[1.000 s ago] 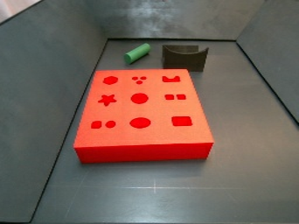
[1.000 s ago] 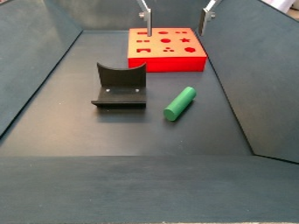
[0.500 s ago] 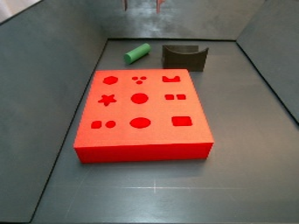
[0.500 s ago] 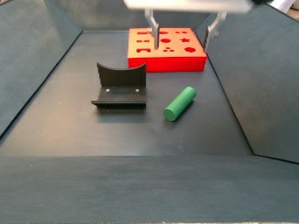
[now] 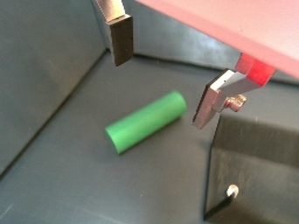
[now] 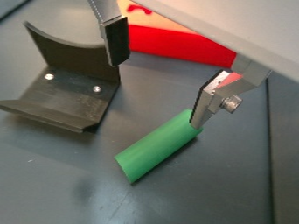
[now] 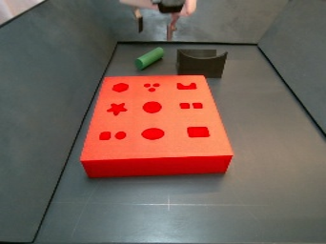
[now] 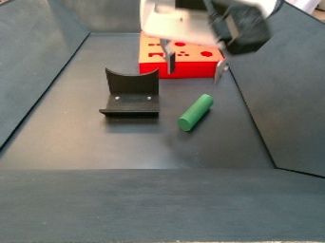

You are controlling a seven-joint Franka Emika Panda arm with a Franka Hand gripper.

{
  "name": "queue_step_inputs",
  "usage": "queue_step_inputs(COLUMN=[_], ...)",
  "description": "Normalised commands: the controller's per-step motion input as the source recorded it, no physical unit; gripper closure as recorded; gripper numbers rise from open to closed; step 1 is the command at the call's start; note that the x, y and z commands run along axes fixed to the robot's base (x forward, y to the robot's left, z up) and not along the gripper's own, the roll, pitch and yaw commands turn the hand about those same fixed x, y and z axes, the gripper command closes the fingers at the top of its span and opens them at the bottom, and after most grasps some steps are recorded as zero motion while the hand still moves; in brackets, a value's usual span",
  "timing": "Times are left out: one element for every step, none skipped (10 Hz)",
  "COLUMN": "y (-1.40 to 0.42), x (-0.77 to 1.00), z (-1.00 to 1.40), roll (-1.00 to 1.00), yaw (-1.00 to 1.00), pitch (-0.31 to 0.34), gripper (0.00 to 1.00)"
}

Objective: Pick up the round object. Move up. Place the round object on the fixture. Regrasp the round object. Move to above the board. Insert the round object.
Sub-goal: Pick up the round object.

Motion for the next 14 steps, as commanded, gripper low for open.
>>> queue_step_inputs(y=[-0.21,-0.18,-0.04,-0.15,-0.04,0.0,0.0,0.01,0.04,0.09,0.13,0.15,0.11,0.13], x=[-0.21,-0.28,-0.17,-0.03,0.0,-0.05,-0.04,-0.06,-0.15,-0.31,-0.4,-0.49,-0.41,-0.26], z=[-0.81,-0.89,-0.47,-0.3,-0.45,-0.56,-0.5,-0.18,-0.05,-0.01,-0.04,-0.17,-0.21,-0.14], roll=[0.09,0.1,0.0,0.0,0.03,0.0,0.0,-0.05,-0.06,-0.11,-0.13,-0.14,-0.23,-0.24], yaw=[-0.09,-0.13,-0.07,0.01,0.0,0.0,0.0,-0.07,-0.08,-0.1,-0.13,-0.14,-0.17,-0.13], pitch=[-0.183,-0.173,-0.13,-0.18,-0.099,-0.123,-0.121,-0.053,-0.089,-0.156,-0.181,-0.283,-0.364,-0.34], gripper=[0.0,0.0,0.0,0.0,0.0,0.0,0.0,0.0,0.0,0.0,0.0,0.0,0.0,0.0])
